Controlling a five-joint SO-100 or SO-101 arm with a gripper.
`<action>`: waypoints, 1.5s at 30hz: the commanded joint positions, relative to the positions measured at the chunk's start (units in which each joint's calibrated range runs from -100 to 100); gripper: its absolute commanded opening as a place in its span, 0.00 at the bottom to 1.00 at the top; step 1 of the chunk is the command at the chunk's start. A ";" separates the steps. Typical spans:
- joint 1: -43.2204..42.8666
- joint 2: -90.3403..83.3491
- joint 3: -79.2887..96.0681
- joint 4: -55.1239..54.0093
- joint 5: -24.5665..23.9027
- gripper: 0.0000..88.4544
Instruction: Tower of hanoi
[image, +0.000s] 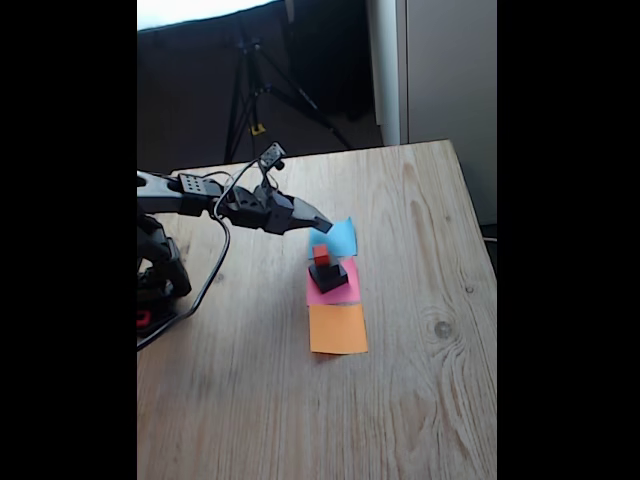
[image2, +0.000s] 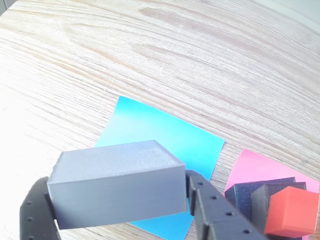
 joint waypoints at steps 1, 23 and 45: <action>-0.14 2.58 0.27 -6.41 0.87 0.20; 2.87 16.21 4.08 -22.68 0.87 0.20; 1.45 13.41 15.45 -28.42 0.87 0.21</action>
